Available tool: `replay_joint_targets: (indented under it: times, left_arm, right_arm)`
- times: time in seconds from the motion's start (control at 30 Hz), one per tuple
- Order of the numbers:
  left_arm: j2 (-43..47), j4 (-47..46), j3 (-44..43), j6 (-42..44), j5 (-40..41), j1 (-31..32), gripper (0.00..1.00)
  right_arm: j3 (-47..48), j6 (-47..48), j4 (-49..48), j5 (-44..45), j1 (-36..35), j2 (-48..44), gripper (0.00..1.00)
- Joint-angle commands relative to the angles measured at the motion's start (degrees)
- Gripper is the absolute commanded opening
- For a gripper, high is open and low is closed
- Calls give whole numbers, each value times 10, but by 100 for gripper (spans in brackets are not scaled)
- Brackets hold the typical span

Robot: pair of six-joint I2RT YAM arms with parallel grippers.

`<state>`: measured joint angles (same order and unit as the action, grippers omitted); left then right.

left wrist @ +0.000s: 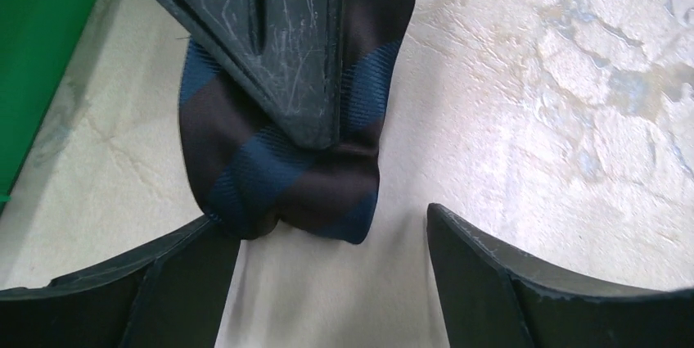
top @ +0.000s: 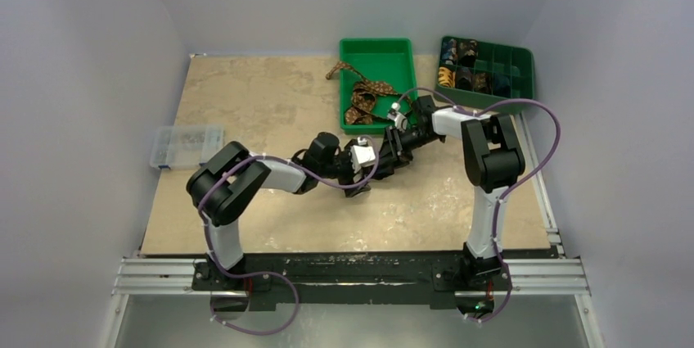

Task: Roll the ties
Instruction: Roll the tie at the center of the board.

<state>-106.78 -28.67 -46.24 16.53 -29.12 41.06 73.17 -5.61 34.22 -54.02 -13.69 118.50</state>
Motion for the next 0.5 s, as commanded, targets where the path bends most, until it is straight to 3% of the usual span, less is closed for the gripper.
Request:
replay_joint_targets:
  times: [0.0,0.03,0.13,0.33,0.47]
  left_arm:
    - [75,-20,39,24,-40,-13,90]
    - [81,-23,46,31,-39,-16,96]
    - [78,-29,47,41,-38,-18,100]
    - [40,-49,18,22,-58,-9,100]
    - [31,-46,12,33,-7,13,100]
  right_arm:
    - [-22,24,25,68,-15,29,25]
    - [-22,32,31,66,-15,29,25]
    - [-24,61,51,65,-15,27,25]
    - [-37,94,69,65,-15,13,25]
    - [-41,91,61,66,-15,7,25]
